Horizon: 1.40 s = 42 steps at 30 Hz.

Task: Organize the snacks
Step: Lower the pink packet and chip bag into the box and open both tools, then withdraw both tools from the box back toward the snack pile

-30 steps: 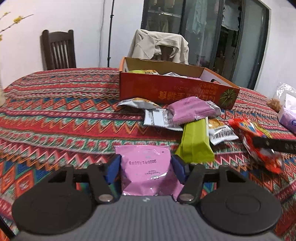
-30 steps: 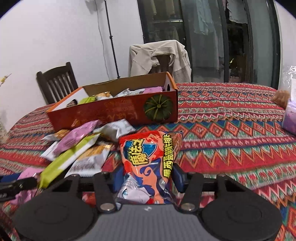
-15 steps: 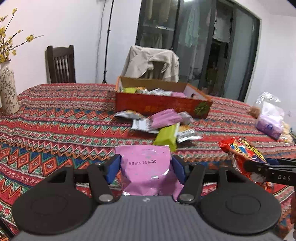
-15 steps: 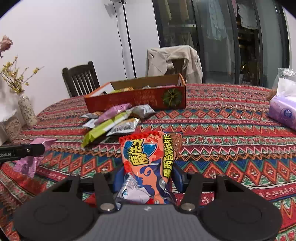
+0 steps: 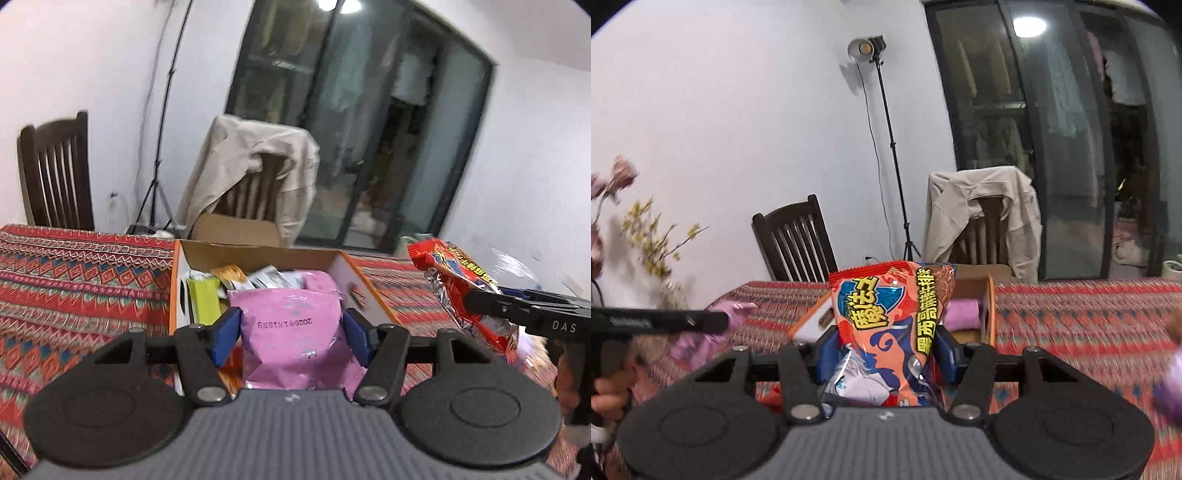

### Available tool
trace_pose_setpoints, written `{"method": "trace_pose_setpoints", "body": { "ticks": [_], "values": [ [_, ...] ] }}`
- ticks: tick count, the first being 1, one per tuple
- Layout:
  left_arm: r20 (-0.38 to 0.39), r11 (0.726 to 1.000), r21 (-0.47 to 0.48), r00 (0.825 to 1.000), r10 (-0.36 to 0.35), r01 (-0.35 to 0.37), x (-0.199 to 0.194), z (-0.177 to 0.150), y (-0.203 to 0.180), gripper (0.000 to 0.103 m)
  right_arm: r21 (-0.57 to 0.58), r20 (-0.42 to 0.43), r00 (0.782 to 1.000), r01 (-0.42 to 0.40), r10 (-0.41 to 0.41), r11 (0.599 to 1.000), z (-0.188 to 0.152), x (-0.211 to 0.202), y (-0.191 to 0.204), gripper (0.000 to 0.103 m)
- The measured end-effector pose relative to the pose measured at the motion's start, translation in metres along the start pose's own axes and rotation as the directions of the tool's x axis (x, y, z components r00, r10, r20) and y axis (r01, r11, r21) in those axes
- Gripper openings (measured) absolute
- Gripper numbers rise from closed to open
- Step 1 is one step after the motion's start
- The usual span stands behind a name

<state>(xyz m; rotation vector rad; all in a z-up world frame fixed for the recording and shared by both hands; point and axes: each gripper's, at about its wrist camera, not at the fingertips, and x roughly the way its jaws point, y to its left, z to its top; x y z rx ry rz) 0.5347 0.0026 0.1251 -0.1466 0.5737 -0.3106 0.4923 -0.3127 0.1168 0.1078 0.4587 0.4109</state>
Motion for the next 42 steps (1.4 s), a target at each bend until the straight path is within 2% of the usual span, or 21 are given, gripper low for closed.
{"method": "trace_pose_setpoints", "body": {
  "ticks": [4,8,9,10,11,12,13,14,15,16,18,19,23,24,27,29,30,31,36,42],
  "values": [
    [-0.083,0.999,-0.007,0.996,0.038,-0.039,0.083,0.025,0.013,0.062,-0.035,-0.136,0.986,0.096,-0.100,0.995,0.038,0.099,-0.022,0.053],
    [-0.197,0.994,-0.048,0.976,0.088,-0.099,0.158,0.026,0.030,0.062,-0.126,-0.282,0.930,0.209,-0.237,0.970,0.033,0.196,-0.032,0.053],
    [-0.220,0.993,-0.046,0.971,0.096,-0.109,0.172,0.023,0.035,0.062,-0.126,-0.282,0.930,0.209,-0.237,0.970,0.033,0.196,-0.032,0.053],
    [-0.237,0.991,-0.040,0.965,0.112,-0.125,0.186,0.020,0.038,0.062,-0.171,-0.307,0.911,0.232,-0.275,0.958,0.027,0.215,-0.032,0.053],
    [-0.246,0.991,-0.029,0.962,0.122,-0.133,0.195,0.018,0.040,0.062,-0.276,-0.334,0.874,0.266,-0.352,0.923,0.014,0.245,-0.027,0.053],
    [-0.256,0.990,-0.021,0.958,0.132,-0.143,0.204,0.015,0.042,0.062,-0.323,-0.343,0.856,0.278,-0.386,0.904,0.009,0.258,-0.024,0.053],
    [-0.265,0.988,-0.022,0.954,0.143,-0.154,0.210,0.012,0.045,0.062,-0.323,-0.343,0.856,0.278,-0.386,0.904,0.009,0.258,-0.024,0.053],
    [-0.271,0.987,-0.020,0.951,0.146,-0.157,0.216,0.010,0.047,0.062,-0.359,-0.354,0.842,0.281,-0.408,0.890,0.003,0.268,-0.022,0.052],
    [-0.277,0.988,-0.018,0.950,0.145,-0.156,0.221,0.007,0.049,0.062,-0.410,-0.369,0.817,0.284,-0.442,0.867,-0.006,0.283,-0.018,0.052],
    [-0.282,0.988,-0.015,0.949,0.143,-0.153,0.225,0.005,0.051,0.062,-0.419,-0.375,0.812,0.281,-0.447,0.863,-0.012,0.284,-0.015,0.052],
    [-0.284,0.990,-0.004,0.949,0.136,-0.143,0.228,-0.002,0.051,0.062,-0.405,-0.396,0.812,0.264,-0.428,0.875,-0.014,0.288,-0.016,0.052],
    [-0.288,0.990,0.000,0.949,0.132,-0.138,0.229,-0.004,0.052,0.062,-0.344,-0.443,0.817,0.225,-0.369,0.912,-0.018,0.291,-0.020,0.052],
    [-0.291,0.991,0.032,0.948,0.133,-0.129,0.224,-0.006,0.048,0.068,-0.296,-0.457,0.820,0.223,-0.343,0.929,-0.019,0.291,-0.027,0.052],
    [-0.297,0.991,0.033,0.945,0.134,-0.130,0.222,-0.004,0.048,0.070,-0.233,-0.473,0.824,0.224,-0.311,0.946,-0.016,0.288,-0.034,0.052],
    [-0.290,0.989,0.035,0.946,0.145,-0.141,0.207,0.007,0.048,0.074,-0.185,-0.496,0.821,0.220,-0.284,0.958,-0.008,0.283,-0.038,0.058],
    [-0.268,0.988,0.046,0.951,0.156,-0.149,0.189,0.018,0.045,0.076,-0.177,-0.473,0.839,0.211,-0.271,0.961,0.000,0.268,-0.034,0.065],
    [-0.255,0.987,0.053,0.953,0.163,-0.154,0.177,0.024,0.043,0.077,-0.177,-0.473,0.839,0.211,-0.271,0.961,0.000,0.268,-0.034,0.066],
    [-0.243,0.985,0.059,0.955,0.169,-0.159,0.167,0.029,0.041,0.078,-0.179,-0.432,0.858,0.221,-0.278,0.959,0.012,0.248,-0.030,0.066],
    [-0.171,0.982,0.084,0.968,0.182,-0.170,0.095,0.055,0.027,0.083,-0.182,-0.326,0.906,0.220,-0.270,0.958,0.053,0.182,-0.017,0.068],
    [-0.069,0.978,0.123,0.982,0.177,-0.167,-0.001,0.069,-0.005,0.093,-0.201,-0.191,0.948,0.217,-0.255,0.955,0.087,0.083,0.008,0.075]
  ]
}}
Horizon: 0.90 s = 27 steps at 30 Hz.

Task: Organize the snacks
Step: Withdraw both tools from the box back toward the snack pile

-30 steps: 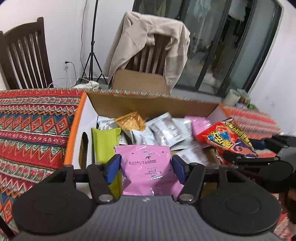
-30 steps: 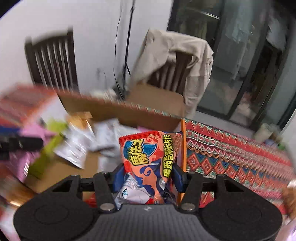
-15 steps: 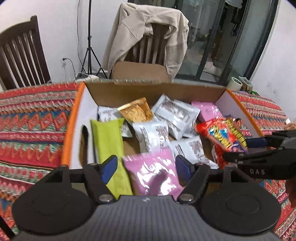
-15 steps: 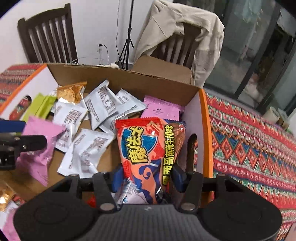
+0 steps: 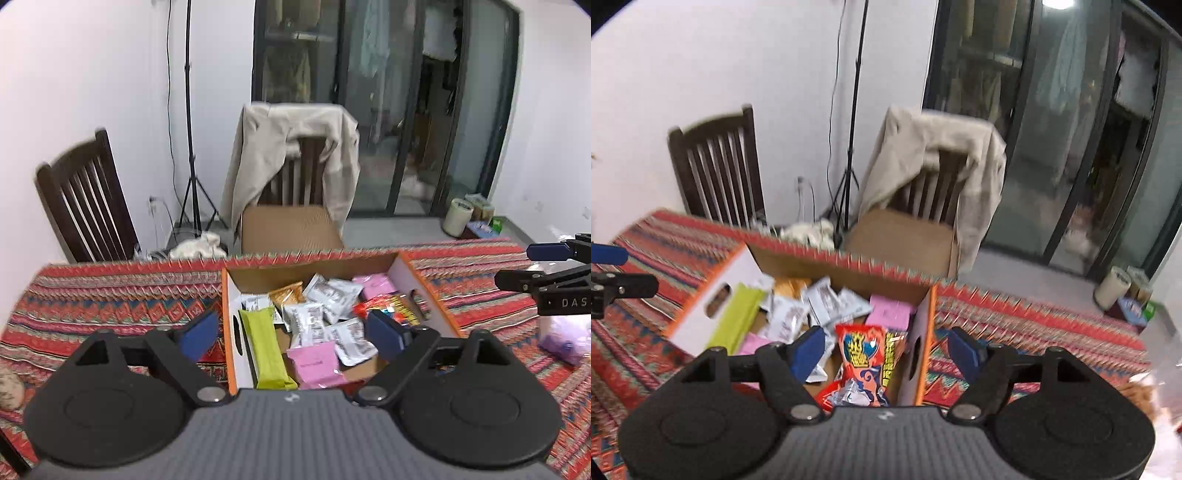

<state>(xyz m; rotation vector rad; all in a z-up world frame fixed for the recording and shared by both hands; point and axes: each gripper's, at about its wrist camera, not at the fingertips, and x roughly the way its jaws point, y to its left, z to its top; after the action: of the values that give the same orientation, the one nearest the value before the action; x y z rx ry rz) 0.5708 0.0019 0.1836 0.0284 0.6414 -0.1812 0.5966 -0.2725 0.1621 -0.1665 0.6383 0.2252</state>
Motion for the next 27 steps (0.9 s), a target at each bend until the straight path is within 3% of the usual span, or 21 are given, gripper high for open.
{"method": "trace_pose_setpoints", "body": {
  "ticks": [4,6,8,9,10,13,19,27],
  "values": [
    [0.025,1.000,-0.002,0.999,-0.025,0.025,-0.072,-0.016,-0.012,0.098,0.004,0.041,0.999,-0.018,0.018,1.000,-0.008,-0.051,-0.003,0.080],
    [0.061,0.999,0.013,0.997,-0.037,0.037,-0.108,-0.032,-0.018,0.102,0.008,0.080,0.996,-0.046,0.045,0.999,-0.024,-0.102,-0.005,0.084],
    [0.108,0.999,0.036,0.993,-0.040,0.036,-0.147,-0.052,-0.024,0.103,0.014,0.094,0.994,-0.052,0.051,0.999,-0.031,-0.117,-0.005,0.090],
    [0.130,0.998,0.047,0.991,-0.043,0.037,-0.165,-0.063,-0.027,0.103,0.028,0.122,0.990,-0.078,0.074,0.997,-0.049,-0.152,-0.005,0.092],
    [0.152,0.998,0.055,0.987,-0.048,0.040,-0.183,-0.076,-0.030,0.103,0.028,0.122,0.990,-0.078,0.074,0.997,-0.049,-0.152,-0.005,0.094],
    [0.198,0.996,0.075,0.979,-0.055,0.040,-0.226,-0.113,-0.035,0.103,0.031,0.162,0.981,-0.118,0.111,0.993,-0.090,-0.205,-0.001,0.097],
    [0.230,0.997,0.077,0.973,-0.027,0.010,-0.275,-0.190,-0.043,0.103,0.028,0.256,0.957,-0.151,0.139,0.988,-0.168,-0.269,0.012,0.103],
    [0.250,1.000,0.023,0.968,-0.009,0.003,-0.290,-0.265,-0.035,0.103,0.091,0.312,0.937,-0.194,0.158,0.977,-0.263,-0.303,0.027,0.103]
  ]
}}
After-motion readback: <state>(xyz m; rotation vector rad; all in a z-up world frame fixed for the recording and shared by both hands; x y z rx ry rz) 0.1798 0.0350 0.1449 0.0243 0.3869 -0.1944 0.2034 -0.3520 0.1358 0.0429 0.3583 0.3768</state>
